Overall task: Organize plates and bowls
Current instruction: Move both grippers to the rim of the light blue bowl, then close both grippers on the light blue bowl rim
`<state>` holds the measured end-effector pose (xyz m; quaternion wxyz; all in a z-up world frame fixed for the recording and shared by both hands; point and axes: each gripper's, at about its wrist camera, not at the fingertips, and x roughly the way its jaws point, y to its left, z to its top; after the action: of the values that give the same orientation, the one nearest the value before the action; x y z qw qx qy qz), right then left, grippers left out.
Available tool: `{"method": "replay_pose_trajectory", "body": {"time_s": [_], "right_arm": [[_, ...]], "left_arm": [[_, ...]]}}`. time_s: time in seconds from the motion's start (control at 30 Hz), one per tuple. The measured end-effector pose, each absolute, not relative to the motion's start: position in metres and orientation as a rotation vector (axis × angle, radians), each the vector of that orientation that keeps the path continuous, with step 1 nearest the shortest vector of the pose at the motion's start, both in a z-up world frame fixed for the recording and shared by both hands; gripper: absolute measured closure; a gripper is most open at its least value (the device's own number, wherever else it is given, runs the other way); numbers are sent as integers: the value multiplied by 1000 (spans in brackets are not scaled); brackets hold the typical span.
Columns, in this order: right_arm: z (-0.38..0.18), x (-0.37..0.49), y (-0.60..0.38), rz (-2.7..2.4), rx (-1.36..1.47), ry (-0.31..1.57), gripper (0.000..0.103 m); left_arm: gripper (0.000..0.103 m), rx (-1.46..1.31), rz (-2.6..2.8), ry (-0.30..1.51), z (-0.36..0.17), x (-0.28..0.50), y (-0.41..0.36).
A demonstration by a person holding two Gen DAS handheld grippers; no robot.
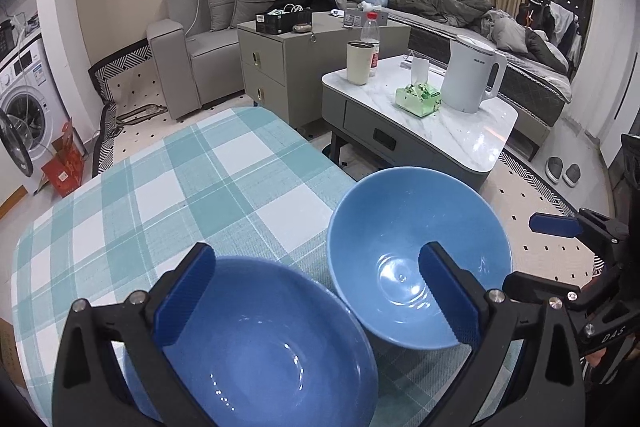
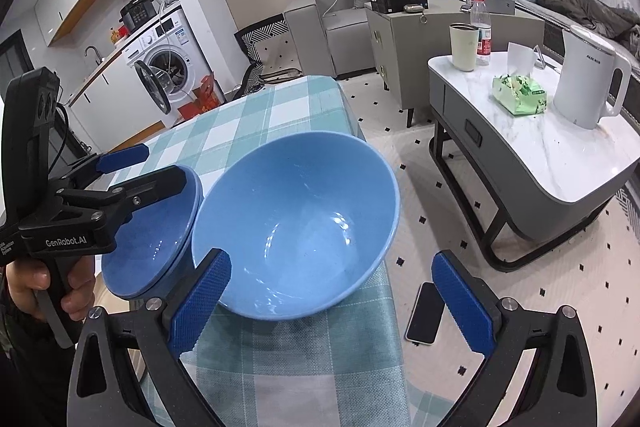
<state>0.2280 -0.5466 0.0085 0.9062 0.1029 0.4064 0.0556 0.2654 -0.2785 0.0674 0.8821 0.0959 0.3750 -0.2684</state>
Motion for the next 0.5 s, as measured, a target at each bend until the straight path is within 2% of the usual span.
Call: {"method": "replay_pose_trajectory", "body": {"time_s": [0.5], "right_arm": [[-1,237,-550,120,251,873,1]], "left_arm": [[1,274,-585,803,56,284,-309]]}}
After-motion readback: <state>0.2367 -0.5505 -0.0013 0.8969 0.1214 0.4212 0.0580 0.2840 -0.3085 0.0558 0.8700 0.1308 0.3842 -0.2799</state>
